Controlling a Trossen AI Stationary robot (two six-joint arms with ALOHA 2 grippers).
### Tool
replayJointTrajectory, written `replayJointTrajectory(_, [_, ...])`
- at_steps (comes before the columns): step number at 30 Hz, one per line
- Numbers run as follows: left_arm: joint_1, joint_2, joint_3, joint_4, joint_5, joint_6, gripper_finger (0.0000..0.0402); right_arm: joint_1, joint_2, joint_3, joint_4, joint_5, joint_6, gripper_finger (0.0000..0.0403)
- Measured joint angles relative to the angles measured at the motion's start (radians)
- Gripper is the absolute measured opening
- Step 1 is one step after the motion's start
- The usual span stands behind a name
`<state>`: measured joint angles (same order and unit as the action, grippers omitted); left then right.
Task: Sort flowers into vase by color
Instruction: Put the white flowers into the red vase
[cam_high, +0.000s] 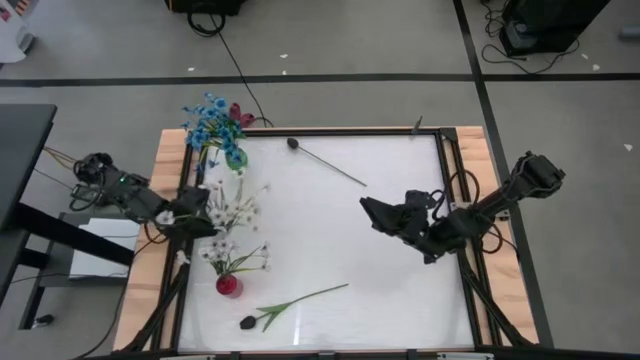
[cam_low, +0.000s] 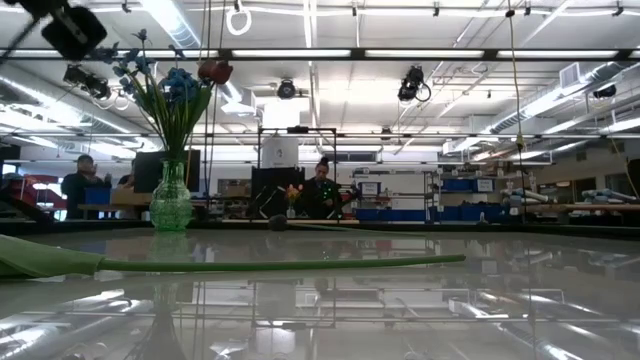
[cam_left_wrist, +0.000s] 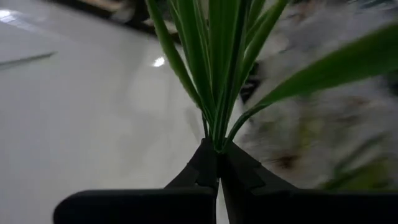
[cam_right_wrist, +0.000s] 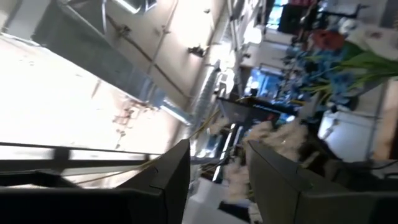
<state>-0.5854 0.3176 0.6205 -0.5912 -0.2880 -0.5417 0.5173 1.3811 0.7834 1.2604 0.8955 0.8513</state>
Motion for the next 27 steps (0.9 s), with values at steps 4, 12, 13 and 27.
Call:
replayJointTrajectory(4, [-0.035,0.002,0.0,0.103,0.068,0.031,0.0011,0.03,0.0,0.0,0.0,0.067,-0.036,0.0164])
replayJointTrajectory(12, [-0.141,0.003,-0.121,0.266,0.076,0.045,0.0011,0.038,0.0,0.0,0.0,0.093,-0.101,0.0164])
replayJointTrajectory(13, [-0.153,0.003,-0.137,0.285,0.076,0.046,0.0011,0.038,0.0,0.0,0.0,0.1,-0.103,0.0164])
replayJointTrajectory(27, [-0.213,0.002,-0.178,0.289,0.069,0.198,0.0011,0.038,0.0,0.0,0.0,0.098,-0.096,0.0165])
